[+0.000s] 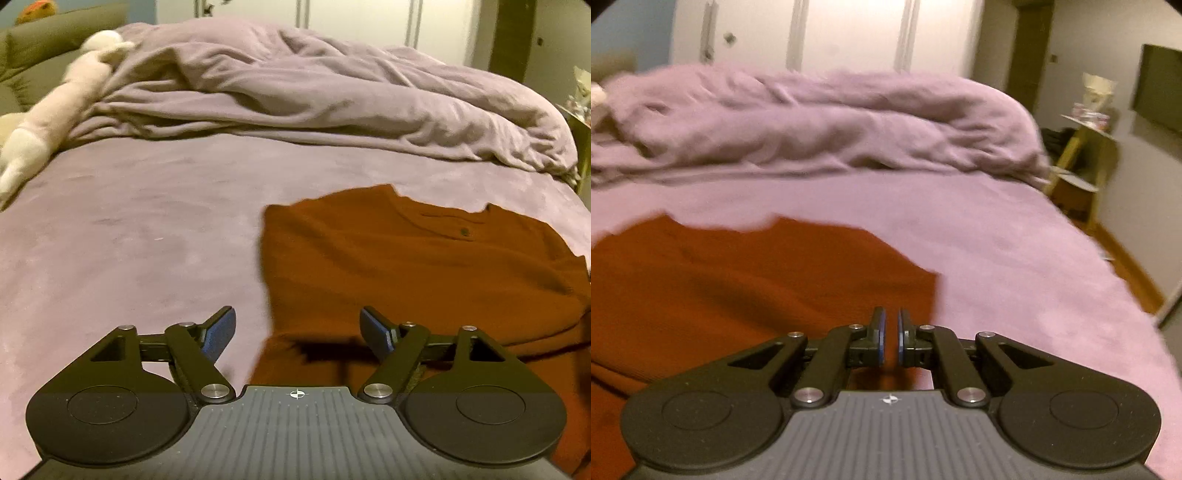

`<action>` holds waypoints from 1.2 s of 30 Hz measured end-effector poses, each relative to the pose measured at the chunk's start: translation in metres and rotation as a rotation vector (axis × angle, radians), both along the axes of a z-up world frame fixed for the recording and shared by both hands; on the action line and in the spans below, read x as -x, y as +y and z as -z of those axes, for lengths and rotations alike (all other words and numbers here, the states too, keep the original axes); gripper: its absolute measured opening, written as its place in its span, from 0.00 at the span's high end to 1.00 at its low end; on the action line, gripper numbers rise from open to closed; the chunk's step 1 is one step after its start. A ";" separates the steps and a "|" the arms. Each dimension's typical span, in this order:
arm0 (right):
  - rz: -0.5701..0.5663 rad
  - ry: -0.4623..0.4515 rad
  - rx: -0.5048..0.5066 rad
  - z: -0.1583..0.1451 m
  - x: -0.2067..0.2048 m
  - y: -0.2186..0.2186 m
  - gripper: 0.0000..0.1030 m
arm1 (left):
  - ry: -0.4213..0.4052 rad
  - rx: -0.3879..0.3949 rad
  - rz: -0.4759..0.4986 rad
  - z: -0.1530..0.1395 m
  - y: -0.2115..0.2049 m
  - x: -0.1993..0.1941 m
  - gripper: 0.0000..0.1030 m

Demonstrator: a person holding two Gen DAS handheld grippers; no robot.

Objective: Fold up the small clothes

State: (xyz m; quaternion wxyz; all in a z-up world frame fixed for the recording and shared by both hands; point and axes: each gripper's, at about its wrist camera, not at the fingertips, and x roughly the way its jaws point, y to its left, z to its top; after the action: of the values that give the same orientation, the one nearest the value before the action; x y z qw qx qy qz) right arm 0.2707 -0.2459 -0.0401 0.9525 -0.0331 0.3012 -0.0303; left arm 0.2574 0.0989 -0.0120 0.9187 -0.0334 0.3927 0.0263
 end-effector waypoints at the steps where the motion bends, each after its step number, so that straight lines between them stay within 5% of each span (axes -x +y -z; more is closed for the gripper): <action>1: -0.044 0.010 -0.016 -0.001 -0.003 0.010 0.93 | 0.014 0.011 0.012 0.004 -0.006 -0.007 0.18; 5: -0.167 0.052 -0.001 0.013 -0.024 0.048 0.92 | 0.043 0.010 0.018 0.022 -0.026 -0.029 0.18; 9: -0.163 0.151 0.015 0.040 -0.047 0.061 0.92 | 0.036 -0.021 0.028 0.034 -0.038 -0.037 0.11; 15: -0.183 0.157 0.090 0.049 -0.054 0.067 0.91 | 0.021 -0.079 0.040 0.041 -0.046 -0.035 0.09; 24: -0.183 0.145 0.028 0.031 0.001 0.055 0.90 | 0.034 -0.106 0.078 0.036 -0.048 -0.015 0.09; 30: -0.217 0.171 0.117 0.031 0.003 0.061 0.90 | 0.070 -0.133 0.057 0.025 -0.047 -0.005 0.09; 34: -0.218 0.178 0.088 0.019 0.027 0.057 0.90 | 0.112 -0.134 0.055 0.021 -0.041 0.015 0.09; 36: -0.220 0.201 0.056 0.016 0.047 0.050 0.82 | 0.131 -0.146 0.043 0.022 -0.036 0.028 0.09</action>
State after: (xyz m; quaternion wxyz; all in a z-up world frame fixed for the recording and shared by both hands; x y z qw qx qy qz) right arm 0.2234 -0.1963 -0.0558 0.9139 -0.0954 0.3884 0.0695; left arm 0.2290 0.0624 -0.0337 0.8914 0.0441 0.4496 0.0373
